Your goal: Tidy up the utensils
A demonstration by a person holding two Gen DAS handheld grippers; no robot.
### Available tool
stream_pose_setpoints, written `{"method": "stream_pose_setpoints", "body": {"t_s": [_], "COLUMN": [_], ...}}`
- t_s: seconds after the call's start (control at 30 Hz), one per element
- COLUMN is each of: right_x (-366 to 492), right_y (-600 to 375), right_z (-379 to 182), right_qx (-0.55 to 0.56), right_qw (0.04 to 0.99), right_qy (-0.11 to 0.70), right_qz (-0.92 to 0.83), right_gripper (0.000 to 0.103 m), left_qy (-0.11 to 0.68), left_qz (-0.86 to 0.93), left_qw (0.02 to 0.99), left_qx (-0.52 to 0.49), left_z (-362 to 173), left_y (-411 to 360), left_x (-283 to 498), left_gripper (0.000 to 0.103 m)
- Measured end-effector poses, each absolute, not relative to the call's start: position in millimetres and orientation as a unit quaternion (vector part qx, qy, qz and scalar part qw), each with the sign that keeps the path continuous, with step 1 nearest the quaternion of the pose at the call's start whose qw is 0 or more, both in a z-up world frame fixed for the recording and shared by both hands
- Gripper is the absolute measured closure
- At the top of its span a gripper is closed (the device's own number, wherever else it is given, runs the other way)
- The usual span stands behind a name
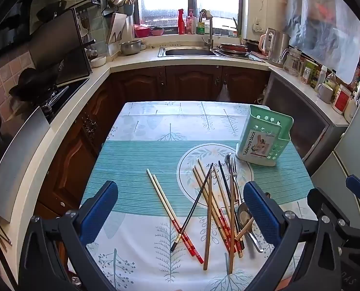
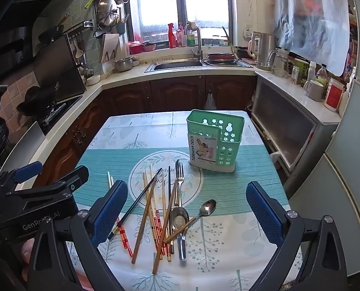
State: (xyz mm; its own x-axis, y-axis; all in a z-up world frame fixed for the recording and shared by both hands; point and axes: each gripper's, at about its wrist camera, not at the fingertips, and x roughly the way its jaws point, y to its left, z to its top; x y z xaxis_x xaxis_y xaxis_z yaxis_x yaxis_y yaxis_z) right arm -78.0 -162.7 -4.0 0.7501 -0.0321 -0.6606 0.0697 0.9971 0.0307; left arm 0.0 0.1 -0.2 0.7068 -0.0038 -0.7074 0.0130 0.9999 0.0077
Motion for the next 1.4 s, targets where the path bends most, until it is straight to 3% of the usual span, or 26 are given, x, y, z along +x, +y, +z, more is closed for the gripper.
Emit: {"method": "stream_pose_setpoints", "body": {"t_s": [0.37,0.63,1.17,1.4], "right_x": [-76,-76,-70,-63], "right_y": [-155,-158,-158,-159], "right_z": [-6,-7,-18,-26], "right_qx": [0.026,0.034,0.04,0.046], "right_qw": [0.935,0.931,0.924,0.919], "right_qy": [0.354,0.363,0.38,0.392], "right_qz": [-0.02,-0.005,0.002,0.013], "right_gripper": [0.007,0.02,0.021,0.03], "left_qy": [0.39,0.382,0.396,0.405], "left_qz": [-0.005,-0.008,-0.01,-0.021], "left_qw": [0.921,0.924,0.918,0.914], "left_qx": [0.002,0.002,-0.007,-0.013], "left_z": [-4,-4,-9,-15], "left_y": [4,1,6,6], "left_x": [1,-3,0,2], "left_gripper": [0.002,0.002,0.002,0.001]}}
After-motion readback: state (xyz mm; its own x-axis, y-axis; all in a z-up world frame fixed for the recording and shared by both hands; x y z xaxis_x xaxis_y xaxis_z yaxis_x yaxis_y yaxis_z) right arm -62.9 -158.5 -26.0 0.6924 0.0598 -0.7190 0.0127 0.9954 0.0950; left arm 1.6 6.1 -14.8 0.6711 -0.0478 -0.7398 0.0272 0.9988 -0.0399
